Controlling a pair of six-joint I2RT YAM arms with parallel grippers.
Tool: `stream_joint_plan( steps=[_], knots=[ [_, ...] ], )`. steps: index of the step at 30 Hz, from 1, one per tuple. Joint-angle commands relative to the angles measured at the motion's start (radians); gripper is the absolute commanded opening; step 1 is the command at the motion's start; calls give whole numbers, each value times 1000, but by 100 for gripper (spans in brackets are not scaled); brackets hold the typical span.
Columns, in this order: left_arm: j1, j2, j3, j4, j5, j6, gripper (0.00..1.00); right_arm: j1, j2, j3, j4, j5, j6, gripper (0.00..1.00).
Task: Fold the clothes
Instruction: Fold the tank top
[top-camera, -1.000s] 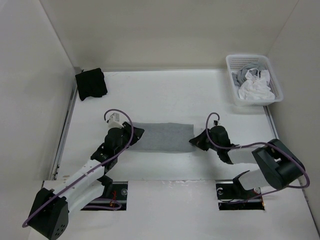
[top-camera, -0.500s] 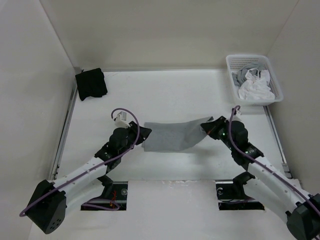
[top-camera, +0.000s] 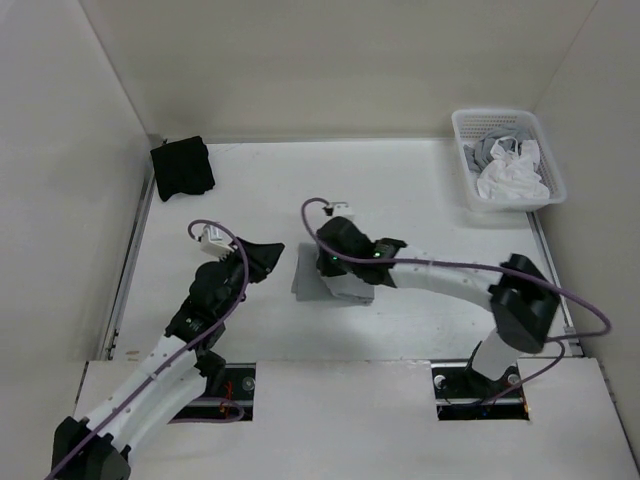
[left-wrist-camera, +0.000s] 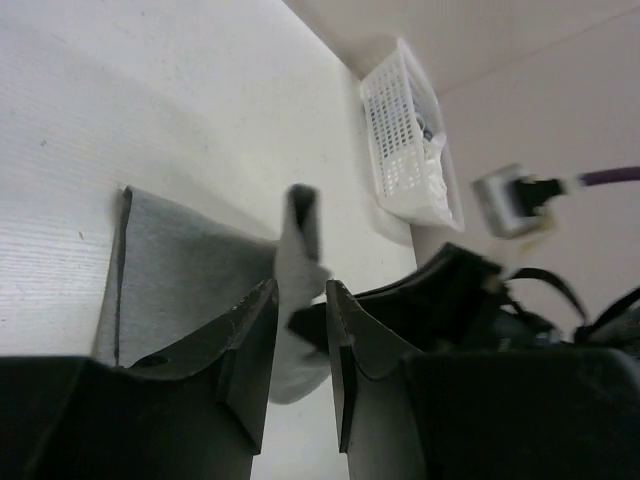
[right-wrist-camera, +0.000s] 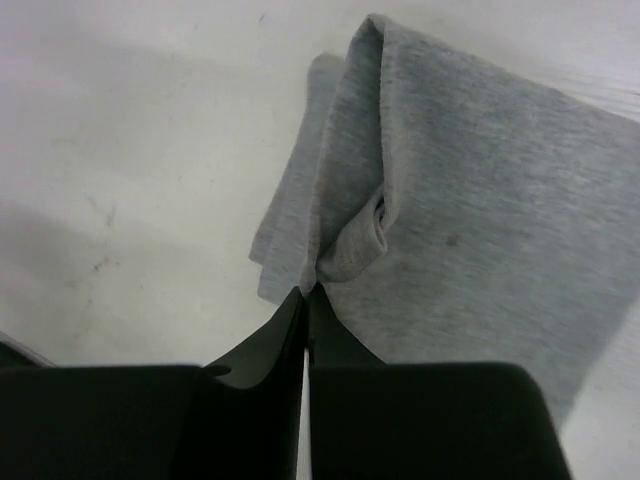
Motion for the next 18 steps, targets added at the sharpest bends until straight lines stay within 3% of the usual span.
stream_joint_plan(
  steps=[1,4,7,11,15,18],
  knots=[
    [39,-63,-2,-57,18,-4,25,74,174,181,-52,13,-27,7],
    [74,-89,1,-86,38,-2,25,112,279,296,-95,44,-4,35],
    [93,-89,1,-89,44,6,25,121,226,258,-24,46,3,39],
    [64,-13,3,-37,39,7,25,83,35,62,108,41,34,38],
    [-39,140,9,99,21,4,25,-23,-81,-115,220,-45,45,15],
    [-127,285,29,200,-10,19,25,-93,-86,-196,331,-146,42,7]
  ],
)
